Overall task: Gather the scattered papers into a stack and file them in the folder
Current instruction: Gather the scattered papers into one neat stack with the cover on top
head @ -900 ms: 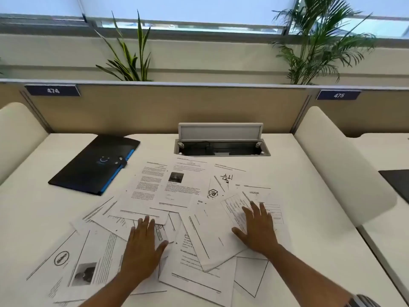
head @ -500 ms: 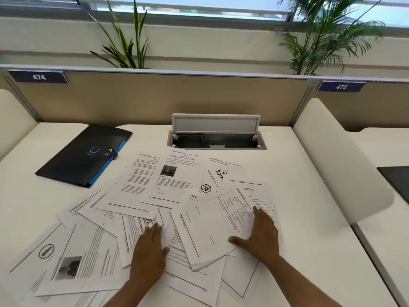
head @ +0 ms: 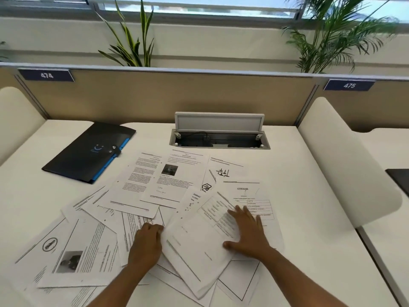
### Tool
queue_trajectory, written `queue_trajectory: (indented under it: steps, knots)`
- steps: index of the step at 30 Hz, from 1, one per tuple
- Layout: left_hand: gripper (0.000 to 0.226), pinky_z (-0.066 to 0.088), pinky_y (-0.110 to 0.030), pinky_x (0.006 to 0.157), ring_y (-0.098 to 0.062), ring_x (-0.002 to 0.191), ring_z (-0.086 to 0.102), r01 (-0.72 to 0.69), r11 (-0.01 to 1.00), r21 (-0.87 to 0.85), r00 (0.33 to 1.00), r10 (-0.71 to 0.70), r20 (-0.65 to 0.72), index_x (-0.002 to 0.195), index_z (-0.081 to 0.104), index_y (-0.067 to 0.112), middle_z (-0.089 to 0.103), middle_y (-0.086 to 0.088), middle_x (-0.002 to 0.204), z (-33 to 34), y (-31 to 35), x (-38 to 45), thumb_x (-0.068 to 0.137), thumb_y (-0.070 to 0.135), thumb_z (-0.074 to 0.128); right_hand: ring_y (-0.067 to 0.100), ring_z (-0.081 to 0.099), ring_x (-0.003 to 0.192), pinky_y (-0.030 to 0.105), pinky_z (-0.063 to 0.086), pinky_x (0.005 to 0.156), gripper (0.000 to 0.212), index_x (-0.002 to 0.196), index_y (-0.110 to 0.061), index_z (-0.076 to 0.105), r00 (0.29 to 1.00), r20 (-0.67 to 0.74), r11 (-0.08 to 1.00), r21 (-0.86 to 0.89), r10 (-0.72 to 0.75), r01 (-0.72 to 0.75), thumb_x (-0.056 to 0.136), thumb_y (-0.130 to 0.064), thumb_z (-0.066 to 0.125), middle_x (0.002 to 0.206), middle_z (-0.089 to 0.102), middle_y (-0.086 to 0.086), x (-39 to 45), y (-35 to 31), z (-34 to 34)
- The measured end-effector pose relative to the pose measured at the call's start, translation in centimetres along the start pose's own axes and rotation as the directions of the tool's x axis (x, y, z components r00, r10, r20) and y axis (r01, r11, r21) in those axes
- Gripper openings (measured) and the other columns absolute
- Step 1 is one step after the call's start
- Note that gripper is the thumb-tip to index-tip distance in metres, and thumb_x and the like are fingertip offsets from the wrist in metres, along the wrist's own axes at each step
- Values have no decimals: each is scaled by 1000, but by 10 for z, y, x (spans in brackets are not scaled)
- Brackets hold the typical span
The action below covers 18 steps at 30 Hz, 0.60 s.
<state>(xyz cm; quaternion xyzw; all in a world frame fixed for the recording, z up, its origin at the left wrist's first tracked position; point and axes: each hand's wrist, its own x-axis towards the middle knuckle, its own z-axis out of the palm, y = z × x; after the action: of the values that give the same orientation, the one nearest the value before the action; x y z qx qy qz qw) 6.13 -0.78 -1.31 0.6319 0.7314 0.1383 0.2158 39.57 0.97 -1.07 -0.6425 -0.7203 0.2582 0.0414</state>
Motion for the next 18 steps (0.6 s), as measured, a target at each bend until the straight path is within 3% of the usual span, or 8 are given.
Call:
queue_trajectory:
  steps: [3, 5, 7, 9, 12, 15, 18]
  knots:
    - [35, 48, -35, 85, -23, 104, 57, 40, 999, 24, 997, -41, 64, 119, 63, 20, 56, -2, 112, -5, 7, 8, 100, 44, 44, 14, -15, 159, 51, -9, 126, 102, 161, -42, 17, 994, 58, 996, 1, -95, 95, 76, -72, 65, 169, -9, -19, 7, -15, 3]
    - [42, 46, -32, 82, -23, 109, 57, 46, 997, 64, 992, -53, 115, 123, 56, 22, 54, -2, 121, -5, 11, 12, 94, 52, 54, 14, -9, 160, 50, -4, 127, 94, 160, -39, 23, 997, -46, 997, 21, -67, 68, 82, -71, 63, 166, -3, -24, 9, -20, 4]
    - [46, 49, -32, 81, -21, 107, 59, 50, 995, 85, 985, -63, 163, 123, 51, 25, 51, 1, 123, -5, 12, 15, 87, 53, 62, 18, 5, 160, 51, 9, 127, 85, 156, -32, 34, 957, -270, 994, 62, 103, -90, 85, -67, 64, 168, 15, -15, 10, -15, 1]
    - [46, 51, -33, 80, -17, 102, 61, 66, 992, 104, 978, -86, 192, 117, 49, 29, 55, 4, 118, -8, 15, 18, 82, 52, 68, 29, 21, 156, 52, 25, 121, 87, 152, -23, 41, 837, -401, 928, 148, 373, -343, 81, -64, 70, 165, 31, 4, 9, -1, -5]
    - [48, 52, -32, 77, -16, 94, 63, 92, 989, 114, 969, -115, 217, 115, 45, 30, 63, 5, 109, -9, 18, 20, 80, 49, 71, 38, 35, 142, 54, 38, 110, 106, 151, -15, 38, 686, -350, 769, 232, 638, -596, 69, -69, 78, 154, 40, 15, 4, 24, -13]
    - [50, 52, -32, 75, -15, 84, 63, 117, 991, 62, 955, -129, 266, 113, 44, 31, 64, 3, 98, -8, 17, 25, 77, 44, 75, 38, 46, 130, 52, 49, 97, 119, 152, -13, 32, 690, -315, 752, 158, 652, -640, 62, -73, 81, 142, 43, 15, -1, 41, -12]
    - [49, 49, -29, 73, -14, 87, 62, 107, 994, -15, 948, -98, 302, 109, 48, 31, 64, 3, 102, -10, 19, 33, 73, 46, 78, 40, 57, 121, 47, 54, 91, 124, 154, -11, 24, 716, -239, 754, 249, 656, -608, 62, -64, 88, 138, 40, 17, 1, 47, -14]
